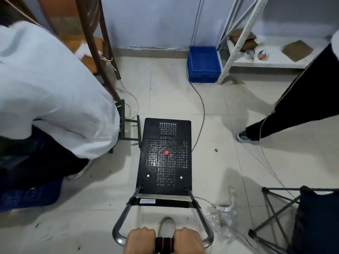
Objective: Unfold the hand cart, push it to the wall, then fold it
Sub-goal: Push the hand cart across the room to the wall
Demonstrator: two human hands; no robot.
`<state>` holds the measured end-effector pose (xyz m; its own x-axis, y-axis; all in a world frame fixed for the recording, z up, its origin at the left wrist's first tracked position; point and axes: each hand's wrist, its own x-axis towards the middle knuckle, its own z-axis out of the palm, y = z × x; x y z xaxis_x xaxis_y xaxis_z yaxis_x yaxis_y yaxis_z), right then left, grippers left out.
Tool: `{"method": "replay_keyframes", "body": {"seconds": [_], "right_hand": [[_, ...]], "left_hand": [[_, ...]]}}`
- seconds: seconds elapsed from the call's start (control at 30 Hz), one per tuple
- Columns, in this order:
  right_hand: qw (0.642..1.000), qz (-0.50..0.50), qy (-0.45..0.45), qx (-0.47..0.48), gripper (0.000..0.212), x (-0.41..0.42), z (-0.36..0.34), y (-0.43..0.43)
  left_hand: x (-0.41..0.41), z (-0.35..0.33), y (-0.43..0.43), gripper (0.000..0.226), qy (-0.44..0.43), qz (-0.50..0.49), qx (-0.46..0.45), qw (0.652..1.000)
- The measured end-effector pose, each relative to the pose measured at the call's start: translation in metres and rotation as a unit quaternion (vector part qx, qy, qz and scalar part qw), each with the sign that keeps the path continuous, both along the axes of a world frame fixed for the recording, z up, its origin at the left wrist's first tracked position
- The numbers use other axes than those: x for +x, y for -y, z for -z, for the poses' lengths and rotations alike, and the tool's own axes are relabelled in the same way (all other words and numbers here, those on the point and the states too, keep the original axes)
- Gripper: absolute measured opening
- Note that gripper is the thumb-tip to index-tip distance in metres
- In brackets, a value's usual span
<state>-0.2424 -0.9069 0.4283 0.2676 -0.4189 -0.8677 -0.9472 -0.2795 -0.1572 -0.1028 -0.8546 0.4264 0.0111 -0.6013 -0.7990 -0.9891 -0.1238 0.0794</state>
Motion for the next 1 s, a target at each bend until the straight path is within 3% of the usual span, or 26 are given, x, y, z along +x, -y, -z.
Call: {"method": "replay_keyframes", "body": {"seconds": [0.1,0.17,0.23,0.3,0.37,0.47,0.6,0.7,0.87,1.0], "right_hand": [[0.999,0.021,0.013,-0.047,0.038,0.005,0.010,0.035],[1.000,-0.018,-0.005,-0.014,0.035,0.013,-0.004,0.065],[0.999,-0.038,-0.010,0.002,0.033,0.012,0.000,0.087],[0.999,-0.046,-0.020,-0.008,0.032,0.017,0.002,0.103],[0.998,-0.061,-0.036,0.004,0.033,0.017,0.003,0.119],[0.997,-0.072,-0.024,0.012,0.029,0.021,0.002,0.146],[0.996,-0.087,-0.032,0.010,0.031,0.026,0.000,0.192],[0.993,-0.115,-0.030,0.015,0.030,0.032,-0.013,0.240],[0.990,-0.141,-0.001,-0.018,0.031,0.034,-0.016,0.331],[0.987,-0.153,0.047,-0.030,0.011,0.026,-0.004,0.410]], "left_hand": [[0.007,0.000,0.039,0.027,-0.004,-0.019,-0.030,0.999],[0.013,-0.002,0.061,0.027,-0.009,-0.045,-0.022,0.999],[0.019,-0.010,0.078,0.013,-0.018,-0.036,-0.087,0.995],[0.025,0.000,0.090,0.038,-0.058,-0.057,-0.107,0.991],[0.026,0.013,0.097,0.045,-0.043,-0.060,-0.177,0.981],[0.027,0.001,0.127,0.034,-0.037,-0.056,-0.097,0.993],[0.027,0.001,0.172,0.044,-0.035,-0.054,-0.145,0.987],[0.030,-0.012,0.220,0.020,-0.021,-0.028,-0.068,0.997],[0.029,-0.014,0.305,0.027,-0.004,-0.062,-0.033,0.998],[0.020,-0.007,0.381,0.029,0.013,-0.091,-0.030,0.995]]}}
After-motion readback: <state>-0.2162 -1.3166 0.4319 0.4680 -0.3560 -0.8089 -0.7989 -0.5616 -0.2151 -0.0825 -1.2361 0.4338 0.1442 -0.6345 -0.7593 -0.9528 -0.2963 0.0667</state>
